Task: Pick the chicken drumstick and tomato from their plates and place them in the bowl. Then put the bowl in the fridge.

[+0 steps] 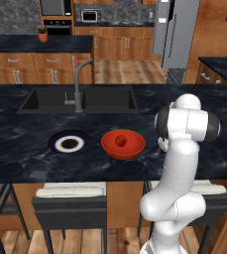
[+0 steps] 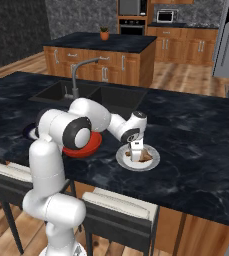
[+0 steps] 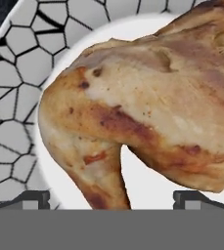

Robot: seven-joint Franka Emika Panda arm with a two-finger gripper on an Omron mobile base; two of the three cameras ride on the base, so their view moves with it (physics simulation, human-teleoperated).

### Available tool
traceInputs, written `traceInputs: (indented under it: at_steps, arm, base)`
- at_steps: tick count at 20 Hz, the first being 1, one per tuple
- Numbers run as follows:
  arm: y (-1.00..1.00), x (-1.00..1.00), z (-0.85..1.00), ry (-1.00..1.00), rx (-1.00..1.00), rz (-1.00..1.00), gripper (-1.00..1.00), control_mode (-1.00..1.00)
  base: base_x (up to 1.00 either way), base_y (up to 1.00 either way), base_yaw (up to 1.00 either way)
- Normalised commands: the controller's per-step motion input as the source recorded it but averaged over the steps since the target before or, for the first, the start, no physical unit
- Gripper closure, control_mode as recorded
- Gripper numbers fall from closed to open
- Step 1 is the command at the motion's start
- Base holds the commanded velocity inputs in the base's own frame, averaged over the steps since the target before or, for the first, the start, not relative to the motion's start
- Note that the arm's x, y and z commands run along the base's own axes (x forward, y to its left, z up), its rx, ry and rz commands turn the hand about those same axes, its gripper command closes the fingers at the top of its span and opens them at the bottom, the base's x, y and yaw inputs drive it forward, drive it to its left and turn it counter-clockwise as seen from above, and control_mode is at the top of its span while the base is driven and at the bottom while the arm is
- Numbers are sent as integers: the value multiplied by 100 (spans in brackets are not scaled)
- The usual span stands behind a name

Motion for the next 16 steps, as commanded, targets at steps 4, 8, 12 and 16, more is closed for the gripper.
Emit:
traceInputs:
  at_steps: [4, 8, 12, 16]
  arm:
    - [0, 1, -12, -2, 0, -1, -100, -100]
    - [1, 3, -12, 0, 1, -2, -100, -100]
    - [4, 0, -13, 0, 3, -5, -100, -100]
    - [10, 0, -12, 0, 3, -7, 100, -100]
  base:
    - [0, 0, 0]
    - [0, 0, 0]
    - [0, 0, 0]
    - [0, 0, 0]
